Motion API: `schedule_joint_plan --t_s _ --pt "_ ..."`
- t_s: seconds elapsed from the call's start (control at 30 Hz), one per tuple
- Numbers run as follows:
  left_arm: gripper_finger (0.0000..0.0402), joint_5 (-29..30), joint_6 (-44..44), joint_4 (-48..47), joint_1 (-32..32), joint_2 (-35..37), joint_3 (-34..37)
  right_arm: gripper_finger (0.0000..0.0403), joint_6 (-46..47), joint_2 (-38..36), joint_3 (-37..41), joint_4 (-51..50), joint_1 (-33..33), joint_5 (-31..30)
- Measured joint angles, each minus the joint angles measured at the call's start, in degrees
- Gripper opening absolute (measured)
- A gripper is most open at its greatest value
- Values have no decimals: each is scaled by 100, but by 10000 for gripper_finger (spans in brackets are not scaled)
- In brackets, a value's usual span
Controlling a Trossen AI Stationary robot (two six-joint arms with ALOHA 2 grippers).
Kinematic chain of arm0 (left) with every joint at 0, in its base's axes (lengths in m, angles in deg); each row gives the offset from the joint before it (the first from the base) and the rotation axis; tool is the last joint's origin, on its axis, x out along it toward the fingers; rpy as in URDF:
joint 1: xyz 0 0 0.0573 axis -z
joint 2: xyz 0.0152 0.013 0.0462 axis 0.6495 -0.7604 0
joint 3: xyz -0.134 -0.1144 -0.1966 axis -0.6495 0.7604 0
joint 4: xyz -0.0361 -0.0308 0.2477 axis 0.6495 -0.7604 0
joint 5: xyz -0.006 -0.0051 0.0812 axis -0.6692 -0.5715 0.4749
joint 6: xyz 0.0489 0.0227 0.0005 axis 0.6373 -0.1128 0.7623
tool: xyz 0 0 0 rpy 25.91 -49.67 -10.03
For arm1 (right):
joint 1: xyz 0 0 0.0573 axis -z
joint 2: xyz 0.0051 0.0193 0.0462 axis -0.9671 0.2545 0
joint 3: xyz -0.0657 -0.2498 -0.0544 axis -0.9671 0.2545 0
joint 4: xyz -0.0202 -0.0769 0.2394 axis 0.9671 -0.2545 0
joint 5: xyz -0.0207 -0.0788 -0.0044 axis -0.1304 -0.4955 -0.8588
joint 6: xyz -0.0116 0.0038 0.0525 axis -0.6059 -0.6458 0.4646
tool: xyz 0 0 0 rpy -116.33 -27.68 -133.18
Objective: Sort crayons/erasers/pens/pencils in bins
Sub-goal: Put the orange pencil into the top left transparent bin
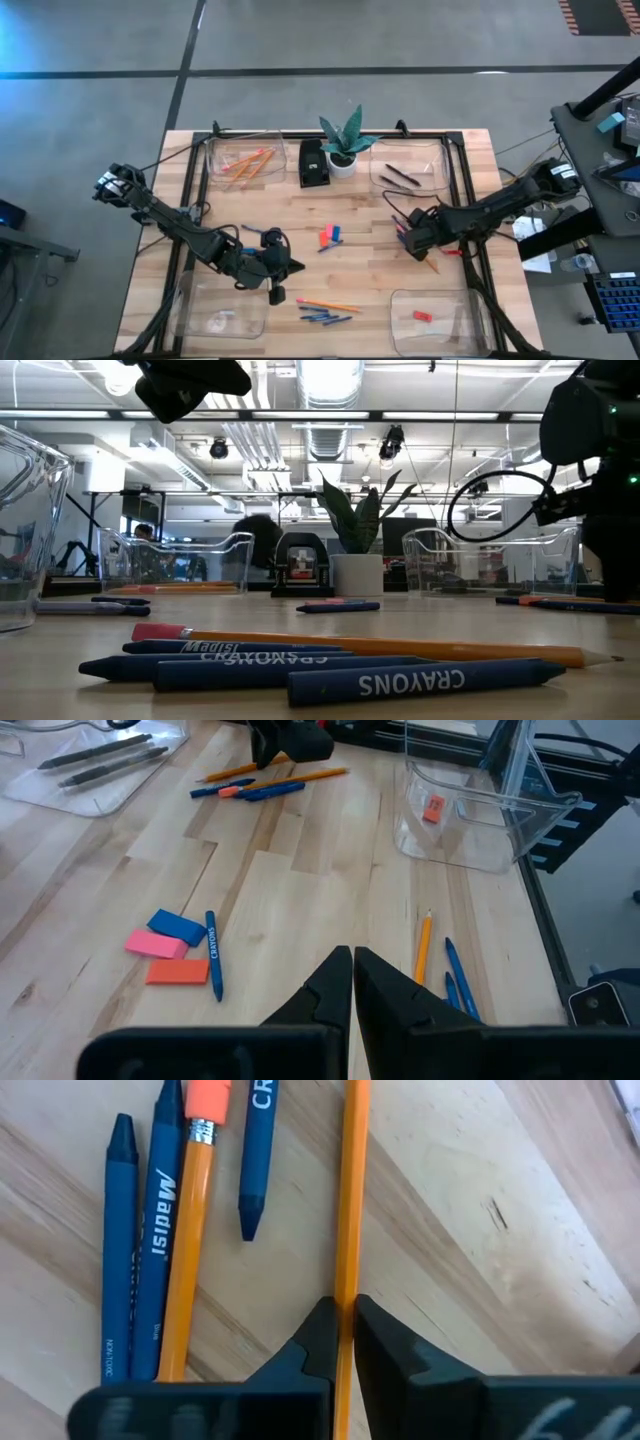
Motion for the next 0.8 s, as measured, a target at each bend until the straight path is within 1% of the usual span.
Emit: schedule_joint_plan --t_s 0.13,0.3,0.47,0.57,0.67,0.8 --pt "2 0 0 2 0 0 0 14 -151 -29 -357 -249 -3 124" --pt "2 4 117 1 0 -4 0 14 -576 -56 -888 -352 -2 47" --pt "2 19 468 15 -7 -11 0 13 -1012 -62 -1518 -354 -7 -375" --pt "5 76 494 81 -11 -86 0 13 -1296 -64 -1899 -317 -4 -719" --pt "23 112 587 233 -11 -233 2 13 -1611 -63 -2237 -266 -4 -935" --pt "65 155 1027 514 -11 -486 4 13 -2160 -64 -2587 142 -4 -1057"
